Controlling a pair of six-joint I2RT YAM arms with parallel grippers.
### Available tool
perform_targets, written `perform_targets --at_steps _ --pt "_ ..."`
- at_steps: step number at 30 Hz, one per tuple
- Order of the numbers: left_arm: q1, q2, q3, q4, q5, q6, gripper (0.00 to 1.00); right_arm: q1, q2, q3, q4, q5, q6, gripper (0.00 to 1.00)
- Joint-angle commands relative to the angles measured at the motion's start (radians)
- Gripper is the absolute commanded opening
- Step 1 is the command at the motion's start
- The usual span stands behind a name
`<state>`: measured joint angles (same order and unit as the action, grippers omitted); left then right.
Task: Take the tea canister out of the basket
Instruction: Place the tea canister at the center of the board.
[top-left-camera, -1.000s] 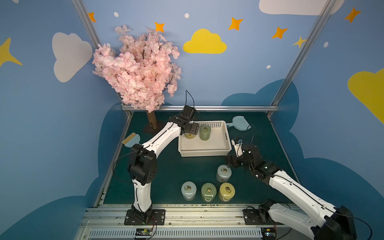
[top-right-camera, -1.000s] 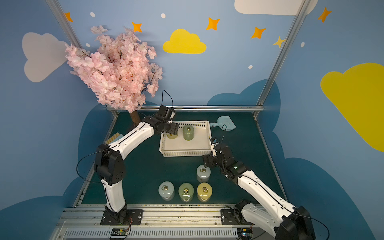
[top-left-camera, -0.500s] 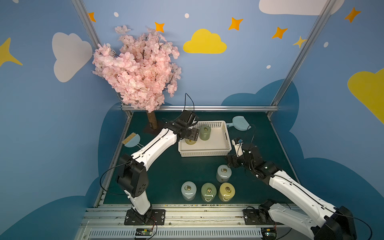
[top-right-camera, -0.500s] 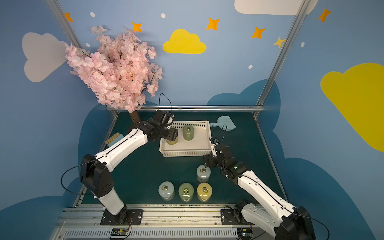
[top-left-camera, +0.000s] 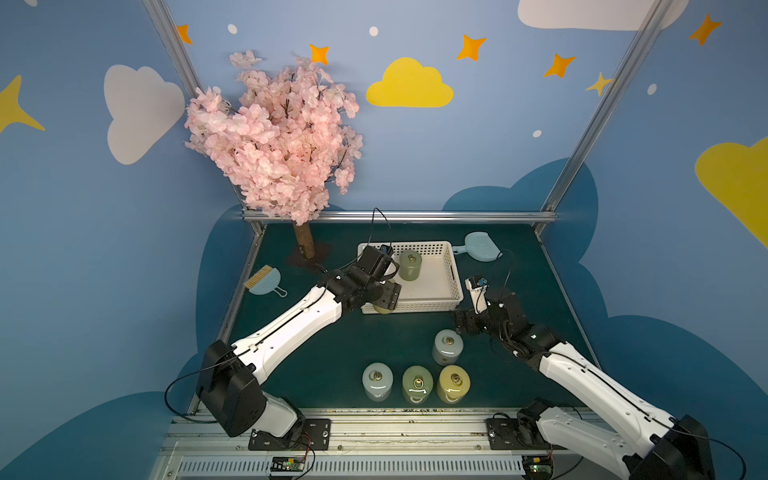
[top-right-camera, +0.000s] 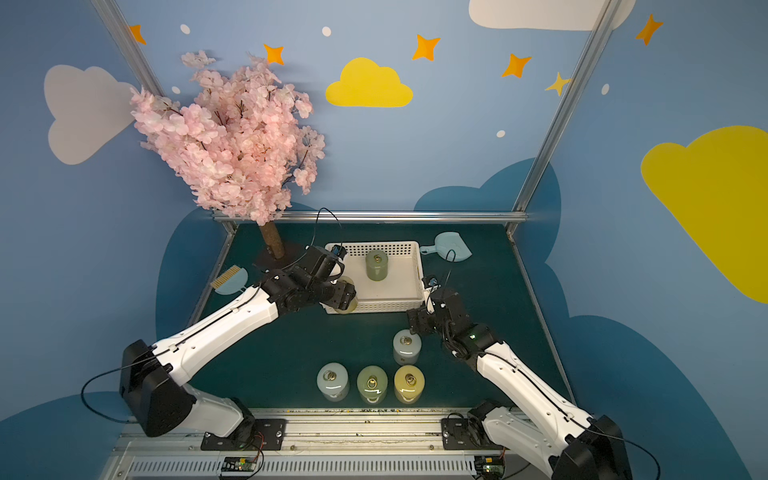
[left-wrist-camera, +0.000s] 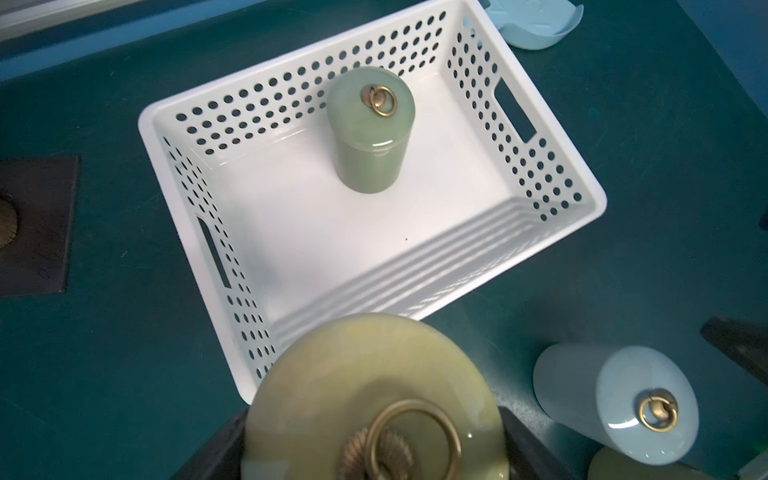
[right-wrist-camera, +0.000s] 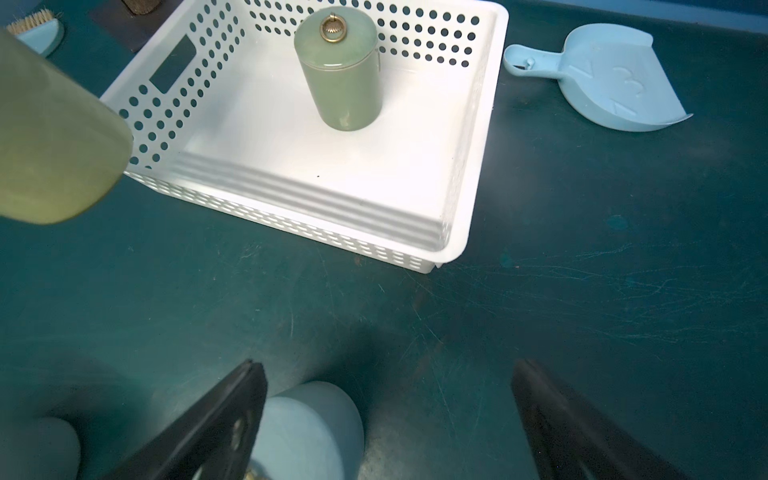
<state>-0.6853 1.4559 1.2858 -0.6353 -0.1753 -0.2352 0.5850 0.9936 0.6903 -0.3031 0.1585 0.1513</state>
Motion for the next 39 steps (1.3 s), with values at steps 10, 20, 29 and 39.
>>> perform_targets --at_steps 10,20,29,39 --pt "-0.139 -0.097 -0.135 0.162 0.012 -0.026 0.51 -0.008 -0.028 -0.012 0.029 0.052 0.013 0.98" --pt "-0.232 -0.054 -0.166 0.230 0.001 -0.013 0.51 -0.011 -0.039 -0.048 0.035 0.079 0.016 0.98" --pt "-0.289 0.021 -0.170 0.260 -0.031 -0.010 0.51 -0.015 -0.055 -0.060 0.041 0.090 0.021 0.98" --pt "-0.315 0.096 -0.166 0.283 -0.051 -0.008 0.50 -0.020 -0.069 -0.064 0.037 0.091 0.020 0.98"
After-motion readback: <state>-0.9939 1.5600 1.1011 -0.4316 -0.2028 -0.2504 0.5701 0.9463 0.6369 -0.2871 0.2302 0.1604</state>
